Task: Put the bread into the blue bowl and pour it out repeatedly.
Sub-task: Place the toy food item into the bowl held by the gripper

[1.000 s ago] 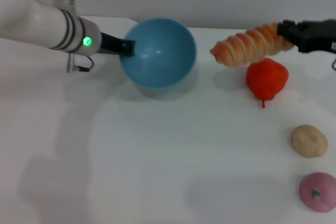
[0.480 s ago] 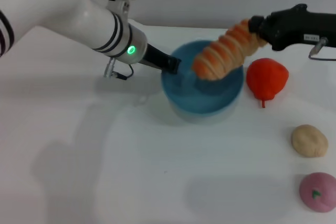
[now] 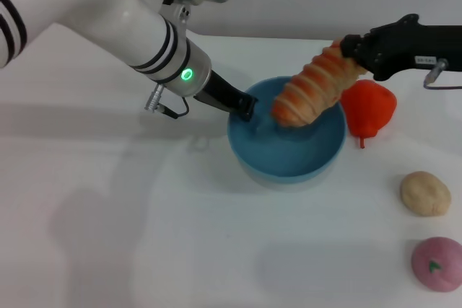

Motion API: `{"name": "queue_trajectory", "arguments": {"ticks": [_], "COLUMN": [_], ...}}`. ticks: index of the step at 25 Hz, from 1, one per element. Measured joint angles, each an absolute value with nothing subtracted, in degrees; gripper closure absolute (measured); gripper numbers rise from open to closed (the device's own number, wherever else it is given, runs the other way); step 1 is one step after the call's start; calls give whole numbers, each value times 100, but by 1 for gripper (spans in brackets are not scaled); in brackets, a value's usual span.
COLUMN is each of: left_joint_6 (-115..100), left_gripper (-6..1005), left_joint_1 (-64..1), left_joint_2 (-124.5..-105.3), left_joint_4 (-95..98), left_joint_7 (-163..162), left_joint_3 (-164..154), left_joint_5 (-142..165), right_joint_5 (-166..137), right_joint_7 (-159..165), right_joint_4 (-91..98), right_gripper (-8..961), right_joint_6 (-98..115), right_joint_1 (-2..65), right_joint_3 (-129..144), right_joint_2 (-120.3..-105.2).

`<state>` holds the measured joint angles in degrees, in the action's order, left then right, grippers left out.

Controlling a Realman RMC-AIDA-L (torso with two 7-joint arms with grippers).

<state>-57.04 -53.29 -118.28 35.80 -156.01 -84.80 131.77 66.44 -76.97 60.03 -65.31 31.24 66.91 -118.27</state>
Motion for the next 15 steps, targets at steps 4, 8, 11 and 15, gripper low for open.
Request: {"name": "queue_trajectory", "arguments": {"ticks": [4, 8, 11, 15], "left_joint_6": [-5732, -5821, -5871, -5877], "left_gripper": [999, 999, 999, 999], "left_joint_1": [-5358, -5452, -5493, -5522], "left_joint_2": [-11841, -11845, -11842, -11839], "left_joint_4": [3603, 3576, 3570, 3568], "left_joint_7": [-15601, -15601, -15600, -15596], "left_joint_3": [-8484, -8489, -8490, -8490], "left_joint_5": [13168, 13141, 13141, 13141], "right_joint_5": [6508, 5888, 5602, 5592], "right_joint_7": [-7475, -6937, -6654, -6574], "right_joint_4": [5998, 6020, 6021, 6022], "right_gripper": [909, 878, 855, 824], "right_joint_6": [-6544, -6550, -6539, -6508], "right_joint_1": [3215, 3381, 3476, 3520], "right_joint_3": [6880, 7157, 7317, 7360], "right_joint_2": [-11827, -11824, -11828, -11838]}}
